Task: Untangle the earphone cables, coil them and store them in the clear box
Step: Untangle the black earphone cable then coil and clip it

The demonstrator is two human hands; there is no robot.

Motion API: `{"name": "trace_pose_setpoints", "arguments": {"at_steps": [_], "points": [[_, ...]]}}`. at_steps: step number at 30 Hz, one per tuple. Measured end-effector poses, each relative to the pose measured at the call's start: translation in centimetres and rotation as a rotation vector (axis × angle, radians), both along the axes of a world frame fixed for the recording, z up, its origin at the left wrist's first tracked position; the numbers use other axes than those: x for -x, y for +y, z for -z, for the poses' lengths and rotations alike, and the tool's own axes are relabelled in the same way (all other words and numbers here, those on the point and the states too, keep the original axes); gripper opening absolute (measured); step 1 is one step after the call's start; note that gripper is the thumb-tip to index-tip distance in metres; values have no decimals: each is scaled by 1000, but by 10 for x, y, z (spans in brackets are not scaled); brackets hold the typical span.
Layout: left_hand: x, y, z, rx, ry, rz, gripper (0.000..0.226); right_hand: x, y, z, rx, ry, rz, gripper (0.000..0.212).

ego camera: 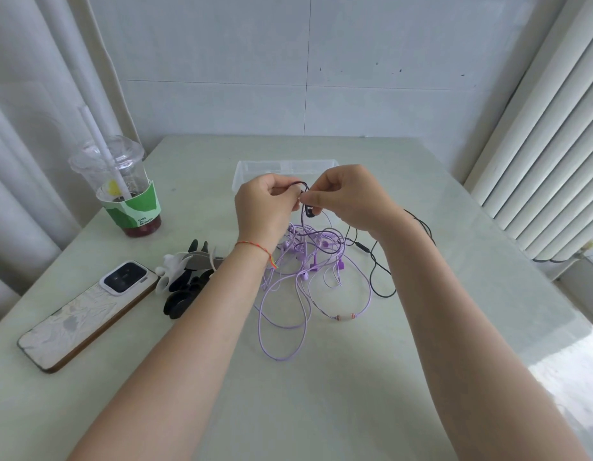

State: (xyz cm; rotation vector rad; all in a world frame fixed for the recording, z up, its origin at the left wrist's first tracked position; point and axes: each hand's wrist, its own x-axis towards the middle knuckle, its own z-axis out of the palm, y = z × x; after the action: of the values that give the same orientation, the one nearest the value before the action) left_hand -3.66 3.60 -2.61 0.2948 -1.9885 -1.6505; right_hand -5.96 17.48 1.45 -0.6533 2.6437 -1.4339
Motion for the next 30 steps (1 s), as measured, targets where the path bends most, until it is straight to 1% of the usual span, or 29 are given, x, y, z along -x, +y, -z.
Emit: {"name": "trace_pose_setpoints", "arguments": {"at_steps": [4,6,8,11,13,16,20,22,24,27,30], "points": [[0,1,2,66,33,-1,15,-3,-1,-3,83,-22,-25,26],[0,2,3,61,46,13,12,-3,-3,-2,133,-38,-17,23],[0,2,4,-27,36,13,10,-1,-3,0,128,-14,22,22],[1,-3,1,-172,27,4,15,5,2,1,60,11,84,20],[0,-6,-4,-222,18,73,13,9,6,2,25,51,122,17],[-4,-8,-11,-251,-33,242,8,14,6,2,7,116,164,12],[-6,-17,-15,-312,-83,405,11,13,6,2,49,110,152,11],[-5,-25,-14,-284,-126,475,12,11,6,0,141,71,139,13],[-6,-31,-13,-166,-186,557,15,10,7,-1,233,18,120,15],[-9,-32,-13,-16,-251,565,14,8,6,-3,277,-3,98,14],[-10,-30,-14,-38,-235,528,11,9,7,-2,284,-12,97,13]]}}
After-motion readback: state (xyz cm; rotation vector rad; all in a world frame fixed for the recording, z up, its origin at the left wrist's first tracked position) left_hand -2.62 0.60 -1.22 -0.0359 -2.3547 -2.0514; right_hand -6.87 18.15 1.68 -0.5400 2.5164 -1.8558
